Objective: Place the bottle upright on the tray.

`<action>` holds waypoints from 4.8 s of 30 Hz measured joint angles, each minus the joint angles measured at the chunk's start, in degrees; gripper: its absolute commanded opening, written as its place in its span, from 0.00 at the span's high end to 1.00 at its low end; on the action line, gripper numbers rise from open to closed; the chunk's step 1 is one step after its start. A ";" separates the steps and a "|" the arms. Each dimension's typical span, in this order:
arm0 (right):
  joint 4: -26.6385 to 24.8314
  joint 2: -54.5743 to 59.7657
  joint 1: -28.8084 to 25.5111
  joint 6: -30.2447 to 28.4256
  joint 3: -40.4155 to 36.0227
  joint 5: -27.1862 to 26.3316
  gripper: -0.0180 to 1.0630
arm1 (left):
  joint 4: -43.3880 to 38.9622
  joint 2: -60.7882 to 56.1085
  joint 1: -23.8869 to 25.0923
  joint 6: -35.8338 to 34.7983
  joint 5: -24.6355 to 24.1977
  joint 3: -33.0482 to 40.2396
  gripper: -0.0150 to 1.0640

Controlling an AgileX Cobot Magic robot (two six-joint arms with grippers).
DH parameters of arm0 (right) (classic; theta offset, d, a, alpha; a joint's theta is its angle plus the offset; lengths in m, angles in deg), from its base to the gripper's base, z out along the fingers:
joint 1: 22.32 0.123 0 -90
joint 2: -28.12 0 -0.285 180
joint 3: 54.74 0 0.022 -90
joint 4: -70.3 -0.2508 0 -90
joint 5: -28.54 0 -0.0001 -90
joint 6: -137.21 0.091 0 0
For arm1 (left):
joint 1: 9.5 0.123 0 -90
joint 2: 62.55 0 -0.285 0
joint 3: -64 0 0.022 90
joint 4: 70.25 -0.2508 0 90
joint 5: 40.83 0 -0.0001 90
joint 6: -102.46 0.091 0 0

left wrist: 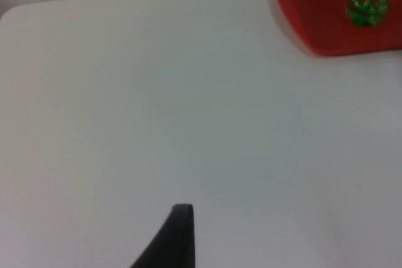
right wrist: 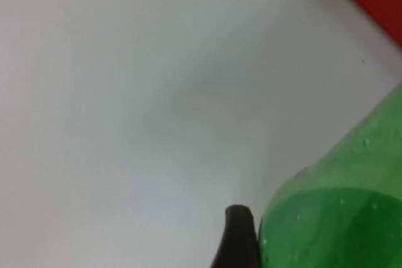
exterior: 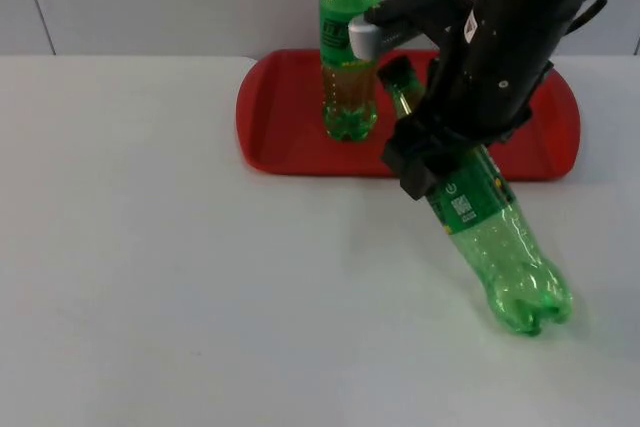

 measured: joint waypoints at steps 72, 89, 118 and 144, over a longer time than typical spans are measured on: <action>-2.36 -15.10 -14.89 -0.30 -7.15 -33.02 0.98 | 0.00 0.00 0.00 0.00 0.00 0.00 0.01; -2.46 2.09 -15.68 1.97 1.61 -40.94 0.98 | 0.00 0.00 0.00 0.00 0.00 0.00 0.01; -2.54 11.63 -15.68 -0.67 11.39 -43.22 0.86 | 0.00 0.00 0.00 0.00 0.00 0.00 0.01; -2.54 12.13 -15.68 -0.94 11.39 -43.22 0.22 | 0.00 0.00 0.00 0.00 0.00 0.00 0.01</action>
